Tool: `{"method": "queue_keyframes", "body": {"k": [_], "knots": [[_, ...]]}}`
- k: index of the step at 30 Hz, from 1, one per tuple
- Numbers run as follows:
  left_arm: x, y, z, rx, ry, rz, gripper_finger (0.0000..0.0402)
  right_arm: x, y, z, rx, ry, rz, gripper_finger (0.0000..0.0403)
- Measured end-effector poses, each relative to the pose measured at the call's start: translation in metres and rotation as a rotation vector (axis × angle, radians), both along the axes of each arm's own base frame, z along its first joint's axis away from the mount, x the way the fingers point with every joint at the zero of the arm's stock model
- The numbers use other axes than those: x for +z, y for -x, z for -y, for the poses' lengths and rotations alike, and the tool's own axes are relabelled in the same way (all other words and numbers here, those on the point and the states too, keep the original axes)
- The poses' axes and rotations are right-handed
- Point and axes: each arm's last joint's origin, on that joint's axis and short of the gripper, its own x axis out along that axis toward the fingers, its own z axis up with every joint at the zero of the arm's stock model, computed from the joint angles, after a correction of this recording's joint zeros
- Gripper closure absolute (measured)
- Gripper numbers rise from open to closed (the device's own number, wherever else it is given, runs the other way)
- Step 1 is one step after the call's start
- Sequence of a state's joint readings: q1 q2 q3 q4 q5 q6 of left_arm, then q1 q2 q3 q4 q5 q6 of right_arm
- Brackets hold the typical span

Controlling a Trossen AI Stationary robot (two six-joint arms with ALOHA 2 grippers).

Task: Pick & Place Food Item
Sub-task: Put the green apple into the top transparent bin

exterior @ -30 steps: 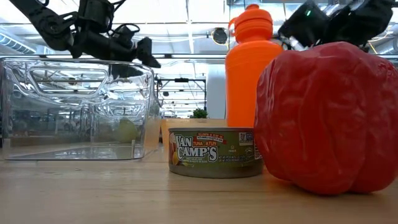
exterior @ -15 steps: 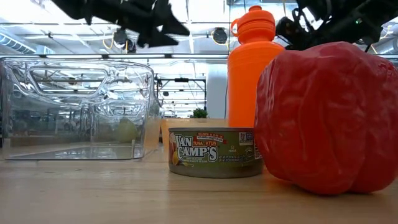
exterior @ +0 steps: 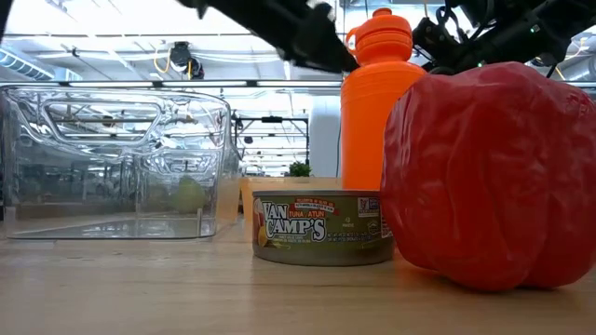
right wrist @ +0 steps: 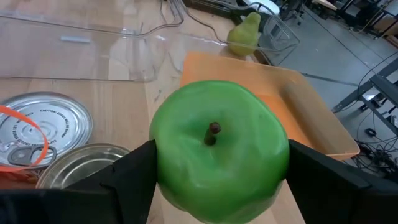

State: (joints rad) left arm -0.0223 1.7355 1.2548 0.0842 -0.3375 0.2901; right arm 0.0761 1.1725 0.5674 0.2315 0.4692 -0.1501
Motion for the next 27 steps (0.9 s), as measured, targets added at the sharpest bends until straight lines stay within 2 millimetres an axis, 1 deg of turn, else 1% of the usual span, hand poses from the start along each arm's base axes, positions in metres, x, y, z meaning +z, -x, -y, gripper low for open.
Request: {"method": "queue_keyframes", "body": {"k": [3, 7, 9, 13, 21, 24, 27], "knots": [[-0.006, -0.019, 0.004, -0.010, -0.007, -0.104, 0.0050, 0.000, 0.000, 0.000, 0.000, 0.000, -0.002, 0.0106], [-0.007, -0.038, 0.012, -0.028, -0.017, -0.119, 0.0050, 0.000, 0.000, 0.000, 0.000, 0.000, -0.003, 0.0106], [-0.011, -0.044, 0.014, -0.044, -0.037, -0.128, 0.0050, 0.000, 0.000, 0.000, 0.000, 0.000, -0.003, 0.0106], [-0.021, -0.047, 0.015, -0.061, -0.072, -0.166, 0.0051, 0.000, 0.000, 0.000, 0.000, 0.000, -0.004, 0.0106], [-0.020, -0.047, 0.009, -0.071, -0.113, -0.177, 0.0052, 0.000, 0.000, 0.000, 0.001, -0.001, -0.003, 0.0106], [-0.019, -0.048, 0.006, -0.067, -0.119, -0.176, 0.0072, 0.000, 0.000, 0.000, 0.006, -0.003, -0.004, 0.0106], [-0.020, -0.048, 0.005, -0.066, -0.119, -0.178, 0.0113, 0.000, 0.000, -0.001, 0.026, -0.014, -0.005, 0.0106]]}}
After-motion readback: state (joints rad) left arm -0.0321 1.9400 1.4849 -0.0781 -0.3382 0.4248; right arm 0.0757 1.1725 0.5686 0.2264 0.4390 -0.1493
